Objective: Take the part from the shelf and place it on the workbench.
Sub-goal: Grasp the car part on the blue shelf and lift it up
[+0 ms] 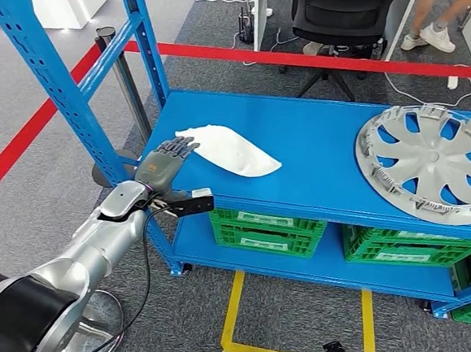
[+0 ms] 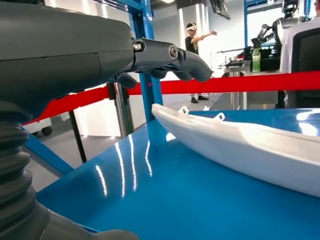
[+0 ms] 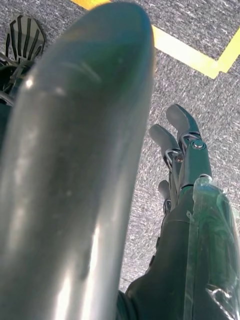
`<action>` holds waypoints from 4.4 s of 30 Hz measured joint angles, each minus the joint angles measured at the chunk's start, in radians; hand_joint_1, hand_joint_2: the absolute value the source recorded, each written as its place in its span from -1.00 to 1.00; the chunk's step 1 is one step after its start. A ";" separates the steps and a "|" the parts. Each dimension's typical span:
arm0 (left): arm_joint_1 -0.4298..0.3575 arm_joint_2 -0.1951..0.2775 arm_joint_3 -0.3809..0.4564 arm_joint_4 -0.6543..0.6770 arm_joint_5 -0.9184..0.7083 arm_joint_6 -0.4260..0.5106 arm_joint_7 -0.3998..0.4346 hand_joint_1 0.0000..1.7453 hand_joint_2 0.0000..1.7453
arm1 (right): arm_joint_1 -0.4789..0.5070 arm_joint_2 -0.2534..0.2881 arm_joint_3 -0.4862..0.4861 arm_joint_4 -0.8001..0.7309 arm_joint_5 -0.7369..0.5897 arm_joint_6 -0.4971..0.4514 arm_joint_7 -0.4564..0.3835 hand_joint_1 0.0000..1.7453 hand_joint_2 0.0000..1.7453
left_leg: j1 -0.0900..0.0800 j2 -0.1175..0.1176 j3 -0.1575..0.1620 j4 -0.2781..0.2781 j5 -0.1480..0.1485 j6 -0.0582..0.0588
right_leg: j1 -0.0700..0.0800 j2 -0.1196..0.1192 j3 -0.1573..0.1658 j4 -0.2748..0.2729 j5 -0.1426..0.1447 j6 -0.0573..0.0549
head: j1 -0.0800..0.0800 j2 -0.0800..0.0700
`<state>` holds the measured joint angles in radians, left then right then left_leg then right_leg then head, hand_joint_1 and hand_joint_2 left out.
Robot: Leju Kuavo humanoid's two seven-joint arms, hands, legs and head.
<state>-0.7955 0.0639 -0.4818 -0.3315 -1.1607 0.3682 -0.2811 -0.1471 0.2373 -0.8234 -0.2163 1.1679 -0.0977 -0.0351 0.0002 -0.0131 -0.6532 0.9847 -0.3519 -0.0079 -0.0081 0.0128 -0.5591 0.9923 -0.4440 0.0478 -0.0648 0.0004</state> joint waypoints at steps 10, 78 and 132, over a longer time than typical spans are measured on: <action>0.000 0.000 0.000 0.000 -0.006 0.005 -0.010 -1.00 1.00 | 0.000 0.000 0.001 0.000 -0.001 0.000 0.000 -1.00 -1.00 | 0.000 0.000 0.000 0.000 0.000 0.000 | 0.000 0.000 0.000 0.000 0.000 0.000 | 0.000 0.000; 0.013 -0.005 0.000 0.008 -0.049 0.037 -0.050 -1.00 1.00 | 0.005 0.000 0.035 0.001 -0.032 -0.009 0.006 -1.00 -1.00 | 0.000 0.000 0.000 0.000 0.000 0.000 | 0.000 0.000 0.000 0.000 0.000 0.000 | 0.000 0.000; 0.046 0.028 -0.017 0.018 -0.129 0.097 0.027 -1.00 1.00 | 0.009 0.001 0.051 0.002 -0.036 -0.004 0.012 -1.00 -1.00 | 0.000 0.000 0.001 0.000 0.000 0.000 | 0.000 0.000 0.000 0.000 0.000 0.000 | 0.000 0.000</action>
<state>-0.7499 0.0916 -0.4993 -0.3132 -1.2898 0.4650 -0.2542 -0.1378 0.2384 -0.7724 -0.2148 1.1317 -0.1016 -0.0229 0.0003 -0.0131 -0.6527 0.9846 -0.3519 -0.0079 -0.0080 0.0127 -0.5588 0.9924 -0.4443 0.0475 -0.0650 0.0004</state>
